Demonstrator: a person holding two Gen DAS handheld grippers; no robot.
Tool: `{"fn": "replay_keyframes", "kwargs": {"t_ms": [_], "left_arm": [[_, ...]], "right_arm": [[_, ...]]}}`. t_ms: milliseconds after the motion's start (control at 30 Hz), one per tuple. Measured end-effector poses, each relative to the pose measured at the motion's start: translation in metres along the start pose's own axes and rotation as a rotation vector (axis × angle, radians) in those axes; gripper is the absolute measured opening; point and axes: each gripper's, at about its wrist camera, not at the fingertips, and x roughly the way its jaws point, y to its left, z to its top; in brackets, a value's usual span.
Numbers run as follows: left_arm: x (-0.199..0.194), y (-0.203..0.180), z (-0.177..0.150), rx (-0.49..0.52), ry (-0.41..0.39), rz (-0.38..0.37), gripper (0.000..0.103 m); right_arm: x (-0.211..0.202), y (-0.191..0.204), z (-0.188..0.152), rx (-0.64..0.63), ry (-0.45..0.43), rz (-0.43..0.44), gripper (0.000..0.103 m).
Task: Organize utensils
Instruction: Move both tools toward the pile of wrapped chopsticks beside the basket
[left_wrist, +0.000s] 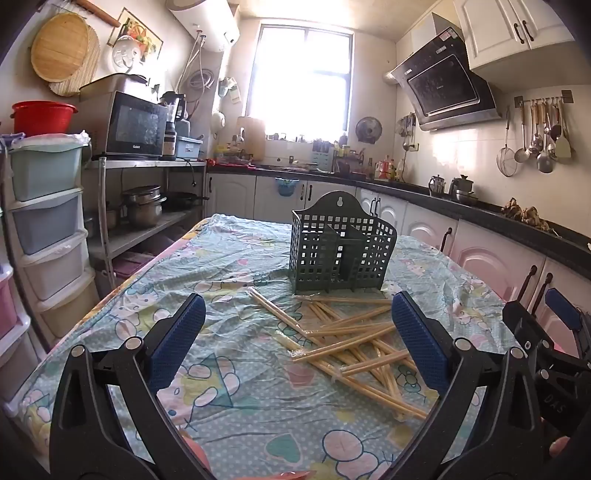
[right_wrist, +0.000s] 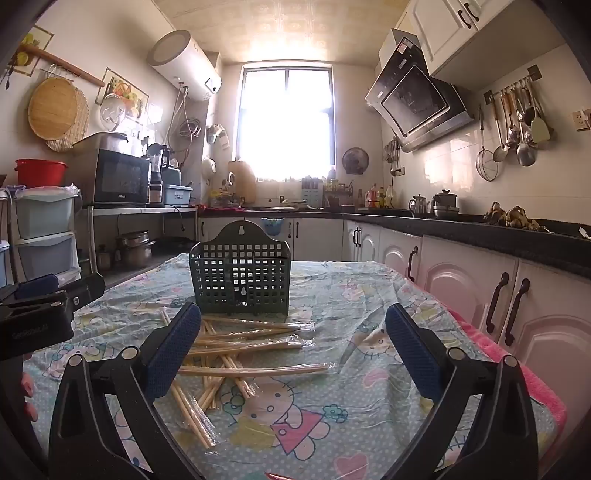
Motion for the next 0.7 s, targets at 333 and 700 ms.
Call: {"fn": "replay_keyframes", "kwargs": {"t_ms": [333, 700], "left_arm": [[0.007, 0.009, -0.001, -0.032, 0.016, 0.013, 0.093], [0.027, 0.042, 0.008, -0.103, 0.098, 0.062, 0.093]], "right_arm": [[0.008, -0.002, -0.002, -0.017, 0.045, 0.035, 0.097], [0.044, 0.010, 0.007, -0.061, 0.190, 0.111, 0.097]]}}
